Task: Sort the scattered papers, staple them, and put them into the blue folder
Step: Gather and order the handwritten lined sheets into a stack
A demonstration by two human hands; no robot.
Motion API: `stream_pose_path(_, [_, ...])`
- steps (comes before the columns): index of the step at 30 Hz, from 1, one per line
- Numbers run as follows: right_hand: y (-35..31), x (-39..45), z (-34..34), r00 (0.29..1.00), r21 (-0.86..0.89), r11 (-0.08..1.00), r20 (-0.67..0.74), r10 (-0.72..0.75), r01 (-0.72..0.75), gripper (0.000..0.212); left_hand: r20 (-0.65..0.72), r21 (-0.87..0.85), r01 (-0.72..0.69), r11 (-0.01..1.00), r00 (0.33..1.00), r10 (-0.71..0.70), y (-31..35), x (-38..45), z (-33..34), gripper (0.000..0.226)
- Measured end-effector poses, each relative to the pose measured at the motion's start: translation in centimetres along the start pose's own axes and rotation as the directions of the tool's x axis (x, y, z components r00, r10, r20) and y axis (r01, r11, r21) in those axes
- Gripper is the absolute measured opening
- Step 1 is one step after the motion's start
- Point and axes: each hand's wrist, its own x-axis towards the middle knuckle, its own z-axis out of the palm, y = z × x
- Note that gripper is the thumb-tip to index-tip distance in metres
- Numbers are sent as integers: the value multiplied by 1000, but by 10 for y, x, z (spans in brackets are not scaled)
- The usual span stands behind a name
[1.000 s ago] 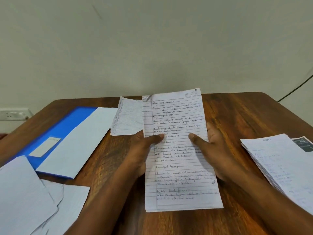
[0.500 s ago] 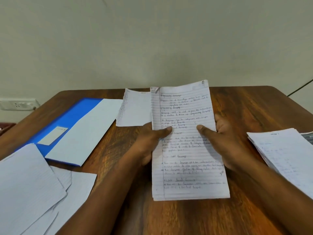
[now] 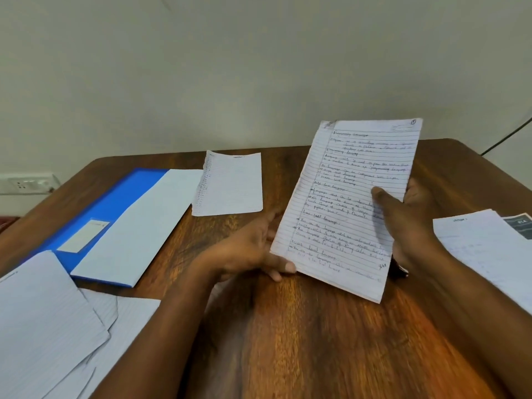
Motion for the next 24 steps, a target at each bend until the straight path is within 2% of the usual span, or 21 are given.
stream_pose_path(3, [2, 4, -1, 999, 0, 1000, -42, 0, 0, 27, -121, 286, -59, 956, 988, 98, -3, 2, 2, 141])
stream_pose_path(5, [2, 5, -3, 998, -2, 1000, -60, -1, 1, 26, -160, 438, -102, 893, 969, 189, -2, 6, 9, 144])
stream_pose_path(7, [3, 6, -2, 998, -14, 1000, -62, -4, 3, 25, -189, 488, -135, 862, 948, 256, -2, 7, 13, 139])
stream_pose_path(9, [2, 7, -4, 997, -12, 1000, -77, -14, 13, 25, -217, 451, -159, 878, 935, 280, -2, 7, 15, 130])
stream_pose_path(14, [1, 9, -6, 996, -4, 1000, -85, -6, 6, 24, -284, 232, -185, 955, 926, 248, -3, 5, 18, 104])
stream_pose_path(20, [1, 11, -8, 995, 56, 998, -104, 3, 3, 27, -329, 129, -279, 952, 893, 307, -5, 6, 17, 105])
stream_pose_path(24, [2, 14, -10, 994, 79, 997, -104, 17, -9, 27, -355, 81, -335, 939, 870, 341, -5, 5, 19, 85])
